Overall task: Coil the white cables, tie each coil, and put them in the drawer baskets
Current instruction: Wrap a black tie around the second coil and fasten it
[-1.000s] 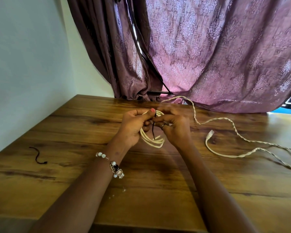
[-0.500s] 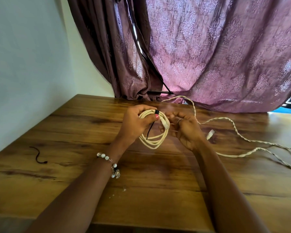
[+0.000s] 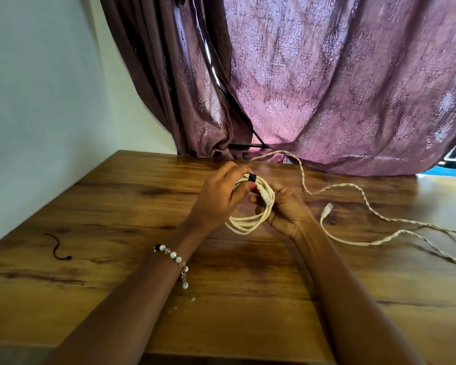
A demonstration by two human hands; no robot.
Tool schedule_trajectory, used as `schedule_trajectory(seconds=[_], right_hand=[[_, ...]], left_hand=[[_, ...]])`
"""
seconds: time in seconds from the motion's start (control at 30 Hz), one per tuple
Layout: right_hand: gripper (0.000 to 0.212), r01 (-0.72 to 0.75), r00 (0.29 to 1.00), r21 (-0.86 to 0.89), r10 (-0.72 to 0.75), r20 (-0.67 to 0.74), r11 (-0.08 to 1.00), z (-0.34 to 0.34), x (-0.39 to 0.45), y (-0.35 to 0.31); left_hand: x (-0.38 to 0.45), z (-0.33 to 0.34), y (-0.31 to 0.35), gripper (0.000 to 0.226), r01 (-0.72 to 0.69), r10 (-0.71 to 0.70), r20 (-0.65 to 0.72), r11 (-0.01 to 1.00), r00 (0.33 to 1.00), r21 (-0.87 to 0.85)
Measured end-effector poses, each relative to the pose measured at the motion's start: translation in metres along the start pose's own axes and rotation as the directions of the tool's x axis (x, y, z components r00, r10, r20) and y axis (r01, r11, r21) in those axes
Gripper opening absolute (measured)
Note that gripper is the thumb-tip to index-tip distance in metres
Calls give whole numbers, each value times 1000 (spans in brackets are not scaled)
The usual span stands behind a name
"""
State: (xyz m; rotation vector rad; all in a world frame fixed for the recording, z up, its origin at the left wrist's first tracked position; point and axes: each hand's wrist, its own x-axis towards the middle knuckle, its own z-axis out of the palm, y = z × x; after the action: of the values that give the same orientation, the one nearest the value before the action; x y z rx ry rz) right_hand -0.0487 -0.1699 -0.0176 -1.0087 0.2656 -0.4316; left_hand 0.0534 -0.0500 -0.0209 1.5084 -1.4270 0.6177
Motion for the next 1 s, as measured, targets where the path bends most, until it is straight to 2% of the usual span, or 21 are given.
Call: schedule_trajectory(seconds=[0.1, 0.13, 0.23, 0.37, 0.5, 0.63, 0.83, 1.0], right_hand=[[18, 98, 991, 162, -81, -109, 982, 5, 1, 0], [16, 133, 985, 169, -112, -129, 977, 5, 2, -1], [17, 238, 959, 58, -225, -172, 970, 4, -1, -4], [16, 416, 878, -172, -443, -179, 893, 9, -5, -6], [18, 557, 804, -321, -594, -21, 766, 9, -6, -8], [15, 625, 759, -395, -643, 106, 673, 4, -4, -11], [19, 615, 789, -397, -530, 312, 681, -6, -5, -21], [21, 685, 726, -469, -570, 385, 557, -12, -1, -23]], left_hand=[[-3, 6, 0, 36, -18, 21, 73, 999, 997, -42], [-3, 7, 0, 35, 10, -4, 78, 998, 997, -70], [-4, 7, 0, 35, 182, -167, 87, 960, 982, -213], [-2, 7, 6, 27, 424, -389, 169, 821, 906, -383], [0, 7, 10, 19, 530, -513, 190, 675, 837, -512], [-1, 8, 14, 20, 545, -566, 180, 581, 804, -605], [-1, 3, 8, 20, 562, -576, 216, 533, 789, -632], [-2, -1, 6, 26, 551, -546, 229, 551, 806, -626]])
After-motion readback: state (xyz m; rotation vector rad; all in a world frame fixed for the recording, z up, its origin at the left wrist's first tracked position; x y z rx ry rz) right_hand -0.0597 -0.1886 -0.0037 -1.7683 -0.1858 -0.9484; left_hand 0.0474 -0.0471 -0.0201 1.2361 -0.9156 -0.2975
